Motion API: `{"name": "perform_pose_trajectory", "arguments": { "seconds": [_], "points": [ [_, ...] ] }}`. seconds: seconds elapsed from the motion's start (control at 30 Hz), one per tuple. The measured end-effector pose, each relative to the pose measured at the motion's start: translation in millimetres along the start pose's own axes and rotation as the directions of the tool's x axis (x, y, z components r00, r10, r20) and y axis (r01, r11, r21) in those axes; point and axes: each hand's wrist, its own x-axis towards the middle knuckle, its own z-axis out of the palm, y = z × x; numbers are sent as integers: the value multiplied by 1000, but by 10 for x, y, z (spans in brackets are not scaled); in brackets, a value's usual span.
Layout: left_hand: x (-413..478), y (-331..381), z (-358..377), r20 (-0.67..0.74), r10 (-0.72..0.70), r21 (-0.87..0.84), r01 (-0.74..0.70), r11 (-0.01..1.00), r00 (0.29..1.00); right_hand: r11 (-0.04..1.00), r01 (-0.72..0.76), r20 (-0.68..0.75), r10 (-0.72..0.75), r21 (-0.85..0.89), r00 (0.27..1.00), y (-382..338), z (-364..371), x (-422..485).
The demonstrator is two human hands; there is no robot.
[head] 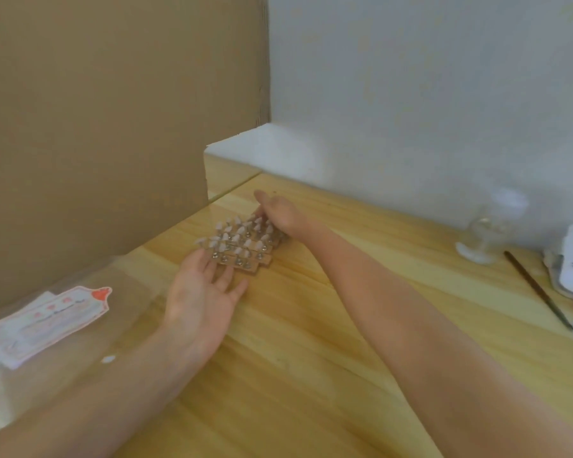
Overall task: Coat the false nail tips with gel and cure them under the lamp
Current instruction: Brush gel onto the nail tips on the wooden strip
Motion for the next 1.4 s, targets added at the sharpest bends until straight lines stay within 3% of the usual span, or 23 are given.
{"name": "perform_pose_trajectory", "arguments": {
  "seconds": [0.37, 0.63, 0.77, 0.83, 0.87, 0.9, 0.97, 1.0, 1.1, 1.17, 1.4],
  "points": [
    [-923, -1045, 787, 213, -206, 11, 208, 978, 955, 957, -185, -83, 171, -223, 982, 917, -1213, -1170],
    [-1378, -1453, 1081, 267, -297, 76, 287, 955, 917, 948, -245, -81, 234, -201, 969, 1191, -1558, -1807],
    [-1276, -1438, 910, 285, -294, 172, 253, 952, 912, 953, -182, -169, 143, -244, 975, 1037, -1697, -2202],
    [-1128, -1287, 796, 363, -268, 332, 145, 932, 892, 964, -103, -266, 36, -245, 963, 991, -1732, -2584],
    [-1019, -1194, 759, 406, -238, 476, 17, 879, 882, 972, -75, -294, 6, -222, 956, 991, -1716, -2814],
    [-886, -1101, 742, 453, -169, 636, -184, 750, 875, 981, -52, -300, -6, -184, 954, 1008, -1675, -3055],
    [-576, -955, 732, 575, 8, 777, -550, 306, 818, 996, -6, -248, -17, -93, 969, 1067, -1539, -3559],
    [-437, -901, 729, 613, 57, 776, -614, 142, 788, 999, 18, -207, -27, -49, 978, 1095, -1463, -3805],
    [-144, -838, 675, 621, -13, 780, -620, -85, 783, 997, 34, -123, -42, -71, 992, 1219, -1320, -4376],
    [-51, -854, 653, 666, -95, 725, -672, -153, 740, 991, 3, -96, -17, -137, 995, 1343, -1324, -4614],
    [-118, -885, 673, 769, -137, 623, -780, -58, 624, 999, 0, -196, -8, -43, 981, 1600, -1454, -4777]
  ]
}}
